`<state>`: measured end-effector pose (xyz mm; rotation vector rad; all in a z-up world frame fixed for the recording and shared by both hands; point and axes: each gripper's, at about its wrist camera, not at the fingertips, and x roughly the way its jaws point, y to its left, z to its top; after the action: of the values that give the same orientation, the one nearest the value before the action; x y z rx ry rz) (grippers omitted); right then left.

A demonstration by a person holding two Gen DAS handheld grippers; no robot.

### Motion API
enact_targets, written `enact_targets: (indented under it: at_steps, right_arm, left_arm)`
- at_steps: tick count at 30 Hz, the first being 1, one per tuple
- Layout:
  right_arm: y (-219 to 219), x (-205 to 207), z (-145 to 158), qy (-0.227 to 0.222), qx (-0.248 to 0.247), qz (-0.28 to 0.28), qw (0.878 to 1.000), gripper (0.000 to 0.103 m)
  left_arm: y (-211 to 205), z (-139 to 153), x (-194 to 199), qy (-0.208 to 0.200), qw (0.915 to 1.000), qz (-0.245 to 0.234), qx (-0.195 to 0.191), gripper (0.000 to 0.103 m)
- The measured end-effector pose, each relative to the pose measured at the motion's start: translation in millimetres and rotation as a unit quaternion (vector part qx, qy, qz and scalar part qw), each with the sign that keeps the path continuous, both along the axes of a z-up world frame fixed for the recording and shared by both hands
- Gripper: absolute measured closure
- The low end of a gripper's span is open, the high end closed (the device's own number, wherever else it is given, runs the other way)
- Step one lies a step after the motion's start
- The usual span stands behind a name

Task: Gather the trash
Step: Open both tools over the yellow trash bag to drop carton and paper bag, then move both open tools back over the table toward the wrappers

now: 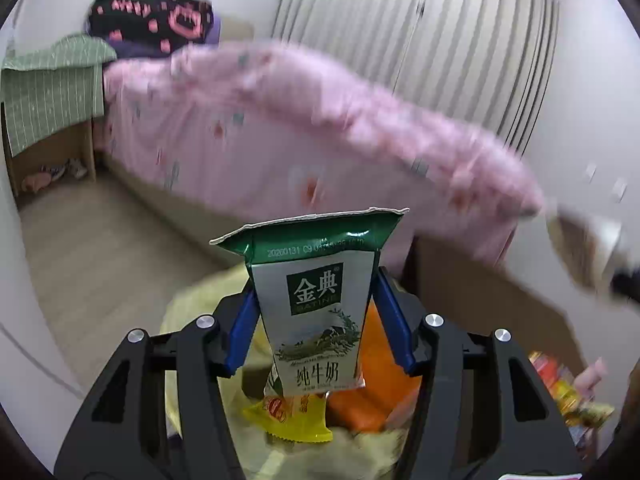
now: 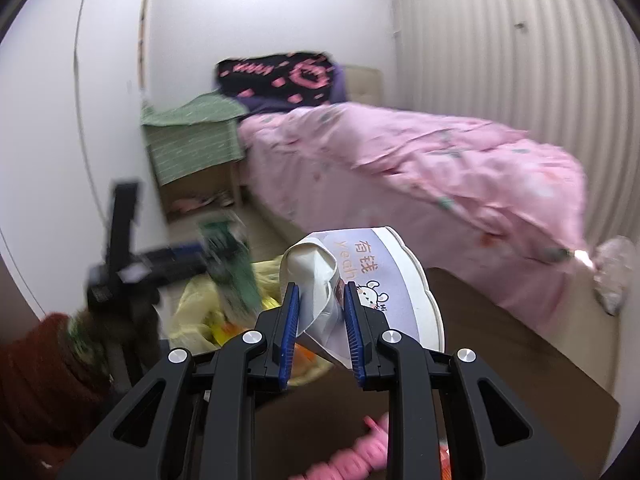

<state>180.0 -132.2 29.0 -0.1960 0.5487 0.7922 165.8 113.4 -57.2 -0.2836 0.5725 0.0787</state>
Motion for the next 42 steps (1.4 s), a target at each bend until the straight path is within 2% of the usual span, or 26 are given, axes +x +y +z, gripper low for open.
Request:
enact_targets:
  at_steps: [3,6,9,12,16,18,20,22,23,24,27,29,32,42]
  right_arm:
    - [36.9,17.5,-17.7,0.011,-0.023,0.053,0.998,0.081]
    - [61.5,27.4,-36.6,0.029,-0.028,0.101,0.994,0.081]
    - [79.8,35.3,-61.6,0.048,-0.049,0.134,0.989,0.081]
    - [91.9,43.1,-83.4,0.063,-0.072,0.140,0.986,0.081]
    - [89.2,57.9,-94.1,0.090,-0.059,0.120,0.987,0.081]
    - [87.9,58.3,-91.4,0.087,-0.043,0.111,0.989,0.081]
    - [88.8,59.3,-92.2,0.093,-0.046,0.104,0.989,0.080]
    - [89.0,57.7,-94.8,0.098,-0.054,0.100,0.989,0.069]
    - [87.4,55.2,-95.1,0.095,-0.056,0.097,0.989,0.063]
    - [85.3,52.8,-94.4,0.095,-0.058,0.094,0.989,0.063]
    - [75.1,44.6,-88.2,0.092,-0.054,0.079,0.991,0.063]
    - [62.4,37.7,-81.5,0.089,-0.051,0.057,0.993,0.063]
    - [37.5,23.5,-71.1,0.085,-0.045,0.023,0.995,0.063]
    - [-72.2,-31.2,-52.5,0.057,-0.031,-0.113,0.991,0.063]
  left_arm:
    - [5.4,-26.4,-2.5,0.038,0.9992,0.005,0.000,0.051]
    - [23.4,-44.2,-7.3,0.057,0.9973,0.019,-0.043,0.051]
    - [31.7,-44.3,-11.1,0.060,0.9959,0.025,-0.062,0.051]
    - [32.8,-39.4,-12.7,0.056,0.9958,0.027,-0.067,0.051]
    - [38.6,-38.2,-8.9,0.062,0.9941,0.029,-0.084,0.051]
    - [38.6,-35.1,-7.5,0.063,0.9935,0.027,-0.092,0.050]
    - [41.9,-30.5,-8.1,0.057,0.9915,0.018,-0.115,0.050]
    - [45.4,-23.8,-10.6,0.039,0.9897,0.011,-0.137,0.040]
    - [45.4,-19.4,-11.9,0.029,0.9902,0.011,-0.136,0.027]
    - [44.9,-14.7,-14.5,0.020,0.9914,0.014,-0.129,0.021]
    - [43.2,-4.6,-19.8,0.011,0.9932,0.029,-0.112,0.020]
    - [42.8,-0.5,-22.7,0.009,0.9930,0.034,-0.113,0.020]
    - [35.7,9.7,-29.7,-0.003,0.9948,0.039,-0.094,0.020]
    - [-7.8,34.3,-50.3,-0.029,0.9980,-0.008,-0.056,0.019]
